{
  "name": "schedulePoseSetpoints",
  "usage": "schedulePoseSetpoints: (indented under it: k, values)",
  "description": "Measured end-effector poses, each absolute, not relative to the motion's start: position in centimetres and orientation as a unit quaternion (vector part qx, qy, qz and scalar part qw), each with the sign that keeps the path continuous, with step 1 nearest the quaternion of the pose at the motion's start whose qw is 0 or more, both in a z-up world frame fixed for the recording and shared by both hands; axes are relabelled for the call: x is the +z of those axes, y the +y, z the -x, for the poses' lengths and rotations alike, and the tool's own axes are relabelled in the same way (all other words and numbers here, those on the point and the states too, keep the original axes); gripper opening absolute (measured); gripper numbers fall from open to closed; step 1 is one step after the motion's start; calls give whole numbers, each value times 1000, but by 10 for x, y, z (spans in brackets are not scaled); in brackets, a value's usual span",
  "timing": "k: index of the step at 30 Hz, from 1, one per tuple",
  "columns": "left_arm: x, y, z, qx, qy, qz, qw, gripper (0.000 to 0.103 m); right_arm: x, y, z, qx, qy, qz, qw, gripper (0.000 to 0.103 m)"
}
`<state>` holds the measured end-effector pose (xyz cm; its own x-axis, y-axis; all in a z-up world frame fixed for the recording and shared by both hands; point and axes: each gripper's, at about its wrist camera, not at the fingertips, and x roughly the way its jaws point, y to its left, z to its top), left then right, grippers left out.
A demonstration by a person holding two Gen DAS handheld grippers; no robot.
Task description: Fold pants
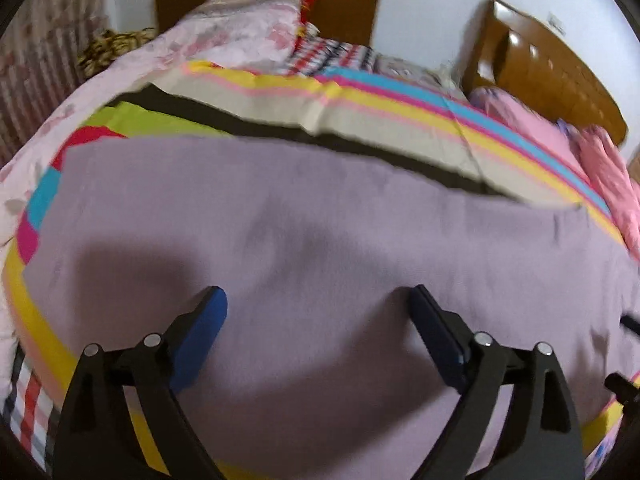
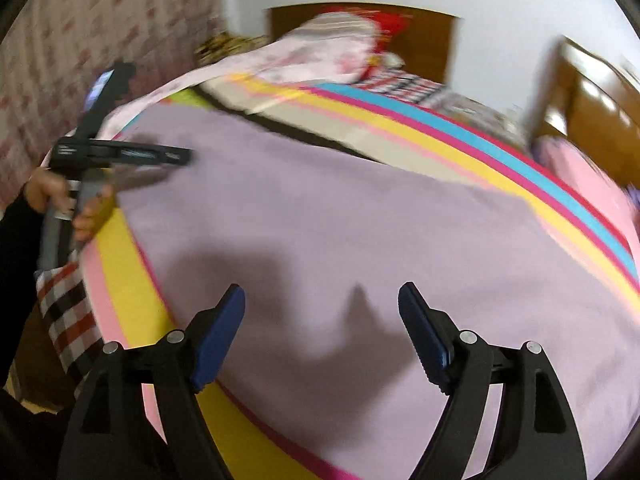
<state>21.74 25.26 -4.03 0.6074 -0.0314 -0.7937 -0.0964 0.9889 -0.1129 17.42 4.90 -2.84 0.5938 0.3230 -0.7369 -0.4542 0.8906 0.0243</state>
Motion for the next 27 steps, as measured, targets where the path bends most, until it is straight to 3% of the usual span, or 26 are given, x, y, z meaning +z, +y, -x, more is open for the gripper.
schedulePoseSetpoints:
  k: [6, 13, 16, 18, 20, 27]
  values:
    - [4, 162, -232, -102, 404, 36, 908, 92, -32, -44, -178, 124, 391, -9, 912, 77]
    - [-23, 41, -260, -171, 437, -14, 883, 92, -4, -62, -249, 224, 336, 51, 913, 76]
    - [-37, 34, -253, -161, 452, 3, 878, 92, 0, -44, -290, 333, 324, 111, 879, 68]
    - [-45, 39, -250, -146, 460, -4, 876, 92, -6, -18, -312, 392, 326, 162, 845, 49]
    - [-43, 51, -248, -124, 459, -10, 880, 92, -14, 3, -329, 425, 334, 193, 819, 38]
    - [-29, 112, -256, -67, 438, 32, 896, 92, -49, 41, -381, 485, 389, 245, 744, 34]
